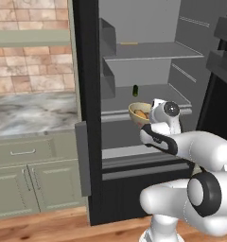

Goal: Pick the chicken drumstick and potato from their plates and place them in the bowl. Then put the bowl in the fridge.

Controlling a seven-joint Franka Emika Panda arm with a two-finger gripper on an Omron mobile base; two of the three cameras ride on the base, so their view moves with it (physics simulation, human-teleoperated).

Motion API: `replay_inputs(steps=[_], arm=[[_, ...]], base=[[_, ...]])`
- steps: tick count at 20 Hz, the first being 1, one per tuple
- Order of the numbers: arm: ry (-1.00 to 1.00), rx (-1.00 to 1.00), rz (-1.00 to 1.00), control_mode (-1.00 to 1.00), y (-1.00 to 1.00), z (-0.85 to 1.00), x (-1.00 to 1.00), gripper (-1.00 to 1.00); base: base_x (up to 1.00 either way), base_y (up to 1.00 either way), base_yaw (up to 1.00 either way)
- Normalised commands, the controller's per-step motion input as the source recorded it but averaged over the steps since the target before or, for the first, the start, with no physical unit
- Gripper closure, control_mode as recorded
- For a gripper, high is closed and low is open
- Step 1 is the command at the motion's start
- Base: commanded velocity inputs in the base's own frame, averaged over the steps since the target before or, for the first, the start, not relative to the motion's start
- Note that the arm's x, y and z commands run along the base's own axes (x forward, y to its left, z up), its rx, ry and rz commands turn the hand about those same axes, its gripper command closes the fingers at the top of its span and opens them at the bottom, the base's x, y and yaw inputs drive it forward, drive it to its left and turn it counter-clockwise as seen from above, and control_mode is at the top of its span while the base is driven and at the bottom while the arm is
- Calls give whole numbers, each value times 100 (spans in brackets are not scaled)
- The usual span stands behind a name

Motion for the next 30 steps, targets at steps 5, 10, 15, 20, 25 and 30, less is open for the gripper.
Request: replay_inputs(steps=[5,10,15,20,25,30], arm=[[0,0,0,100,0,0,0,100],[0,0,0,100,0,0,0,100],[0,0,0,100,0,0,0,100],[0,0,0,100,0,0,0,100],[0,0,0,100,0,0,0,100],[0,0,0,100,0,0,0,100]], base=[[47,-18,0],[32,-14,0],[29,-11,0],[41,-8,0],[27,-4,0],[1,0,0]])
